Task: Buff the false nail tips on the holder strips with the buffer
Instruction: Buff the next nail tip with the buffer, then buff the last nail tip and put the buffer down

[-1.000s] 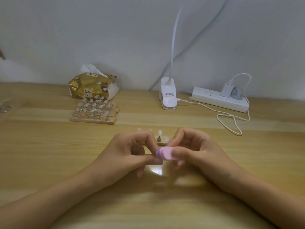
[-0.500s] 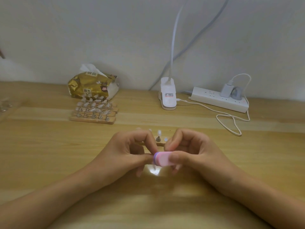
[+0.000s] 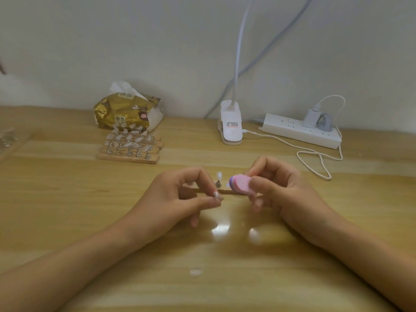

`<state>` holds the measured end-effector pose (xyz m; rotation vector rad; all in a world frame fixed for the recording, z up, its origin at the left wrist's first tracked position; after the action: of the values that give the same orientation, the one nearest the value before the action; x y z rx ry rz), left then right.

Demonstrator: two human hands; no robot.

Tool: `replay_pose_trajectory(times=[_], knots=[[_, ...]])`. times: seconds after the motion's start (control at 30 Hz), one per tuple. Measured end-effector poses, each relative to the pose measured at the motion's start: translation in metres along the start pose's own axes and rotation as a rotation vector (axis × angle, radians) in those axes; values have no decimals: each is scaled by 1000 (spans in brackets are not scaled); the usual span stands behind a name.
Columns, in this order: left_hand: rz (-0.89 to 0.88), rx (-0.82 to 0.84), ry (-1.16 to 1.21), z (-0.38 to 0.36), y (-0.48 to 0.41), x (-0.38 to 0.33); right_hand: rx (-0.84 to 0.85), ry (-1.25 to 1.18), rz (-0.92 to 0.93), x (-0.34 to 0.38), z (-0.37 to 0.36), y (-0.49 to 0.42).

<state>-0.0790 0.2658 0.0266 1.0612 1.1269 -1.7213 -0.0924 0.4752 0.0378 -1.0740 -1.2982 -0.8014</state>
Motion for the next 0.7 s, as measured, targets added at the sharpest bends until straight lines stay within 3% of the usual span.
replay_pose_trajectory(times=[0.17,0.3,0.37,0.4,0.47,0.53,0.7], knots=[[36,-64,48,1,1,0,71,574,90,3,8,6],[-4,-74,42,2,3,-4,57,1093,285,3,-3,15],[-17,-82,33,2,4,-4,43,1128,458,11,-13,22],[-21,-89,36,3,4,-4,114,1076,508,15,-22,25],[-29,-105,51,3,5,-5,389,1022,515,18,-43,33],[-29,-109,62,4,6,-7,587,1130,519,14,-60,38],[-26,-68,55,6,9,-4,527,1135,453,8,-69,36]])
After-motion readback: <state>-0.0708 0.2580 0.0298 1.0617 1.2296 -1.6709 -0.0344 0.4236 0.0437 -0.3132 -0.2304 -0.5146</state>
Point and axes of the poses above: each hand's wrist, its own y-axis away from the middle knuckle, its own z-axis out of the back of the hand, x = y × z, the point moved 2 cm from there along -y, towards the middle knuckle, and after that the axes turned 4 degrees about -x, right-handed, at the moved point
